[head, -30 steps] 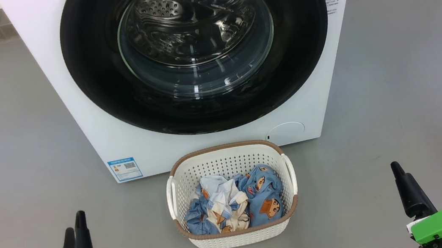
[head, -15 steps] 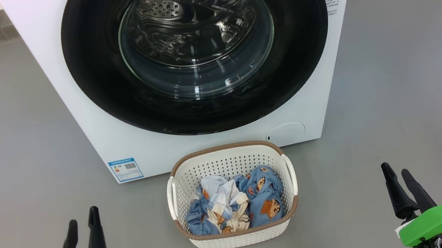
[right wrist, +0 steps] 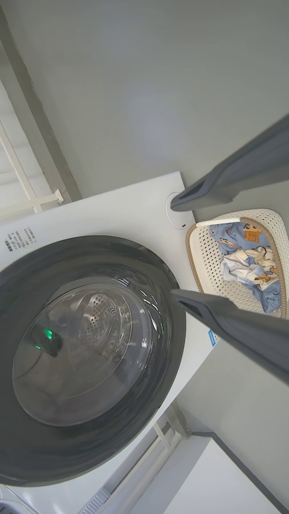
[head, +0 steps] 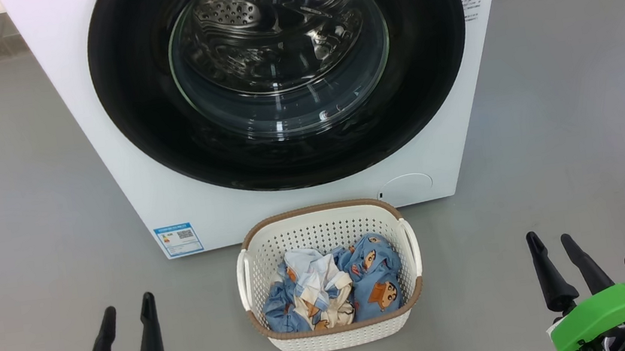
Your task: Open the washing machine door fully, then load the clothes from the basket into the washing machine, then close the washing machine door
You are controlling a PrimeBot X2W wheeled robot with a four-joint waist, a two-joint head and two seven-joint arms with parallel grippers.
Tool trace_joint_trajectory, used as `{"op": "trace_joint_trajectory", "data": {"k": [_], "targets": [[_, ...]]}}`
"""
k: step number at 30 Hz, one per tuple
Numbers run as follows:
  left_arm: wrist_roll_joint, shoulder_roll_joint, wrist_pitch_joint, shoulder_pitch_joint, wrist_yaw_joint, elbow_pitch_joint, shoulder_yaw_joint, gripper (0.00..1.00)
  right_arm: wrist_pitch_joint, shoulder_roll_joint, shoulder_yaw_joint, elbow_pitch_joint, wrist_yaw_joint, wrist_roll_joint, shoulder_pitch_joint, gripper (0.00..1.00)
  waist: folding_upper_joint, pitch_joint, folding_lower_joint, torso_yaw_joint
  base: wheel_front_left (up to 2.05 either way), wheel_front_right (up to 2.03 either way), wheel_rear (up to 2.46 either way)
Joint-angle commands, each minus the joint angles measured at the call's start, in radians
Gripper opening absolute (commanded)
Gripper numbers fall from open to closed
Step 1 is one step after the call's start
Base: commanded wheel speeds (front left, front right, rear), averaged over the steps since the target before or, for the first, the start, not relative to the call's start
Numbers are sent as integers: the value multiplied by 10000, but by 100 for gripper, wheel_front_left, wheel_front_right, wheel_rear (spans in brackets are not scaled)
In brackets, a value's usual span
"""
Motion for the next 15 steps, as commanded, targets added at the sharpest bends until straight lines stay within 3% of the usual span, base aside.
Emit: {"op": "trace_joint_trajectory", "data": {"k": [1,15], "targets": [[470,222,-181,-451,21,-211,160,100,-192,-135,207,-207,11,-524,-538,100,0,-3,-1,5,0,0,0],[1907,223,-621,-564,-26,227,-49,100,-609,-170,337,-57,13,-2389,-698,100,0,-9,-1,18,0,0,0]]}}
